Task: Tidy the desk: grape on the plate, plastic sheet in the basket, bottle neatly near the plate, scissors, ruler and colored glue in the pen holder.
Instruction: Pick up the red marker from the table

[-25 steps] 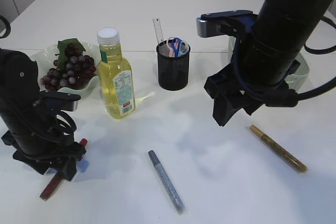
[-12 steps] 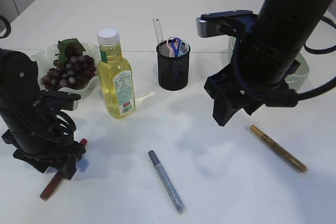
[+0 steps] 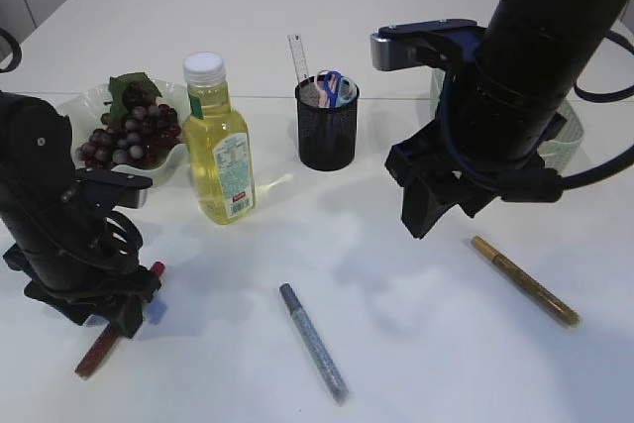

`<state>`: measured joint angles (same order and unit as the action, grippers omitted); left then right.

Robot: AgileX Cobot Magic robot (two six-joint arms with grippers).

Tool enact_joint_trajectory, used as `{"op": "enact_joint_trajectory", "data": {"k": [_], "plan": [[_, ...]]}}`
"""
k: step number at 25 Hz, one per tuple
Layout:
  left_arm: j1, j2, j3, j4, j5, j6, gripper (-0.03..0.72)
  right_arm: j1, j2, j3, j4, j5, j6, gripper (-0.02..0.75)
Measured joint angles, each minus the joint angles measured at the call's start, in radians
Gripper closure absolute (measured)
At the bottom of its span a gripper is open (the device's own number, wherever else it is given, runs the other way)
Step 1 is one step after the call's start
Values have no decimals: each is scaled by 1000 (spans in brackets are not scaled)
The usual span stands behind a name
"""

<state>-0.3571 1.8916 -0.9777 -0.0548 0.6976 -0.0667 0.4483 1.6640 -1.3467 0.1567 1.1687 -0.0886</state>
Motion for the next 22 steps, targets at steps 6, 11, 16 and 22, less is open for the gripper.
{"op": "enact_joint_trajectory", "data": {"k": [6,11,16,22], "plan": [[0,0,0,2,0,13,305,0,0,0,0,0,-2,241],[0,0,0,4,0,18,351,0,0,0,0,0,-3,242],[-2,0,0,5,0,20,397,0,0,0,0,0,-6,242],[-6,0,0,9,6,39,430,0,0,0,0,0,-8,241]]}}
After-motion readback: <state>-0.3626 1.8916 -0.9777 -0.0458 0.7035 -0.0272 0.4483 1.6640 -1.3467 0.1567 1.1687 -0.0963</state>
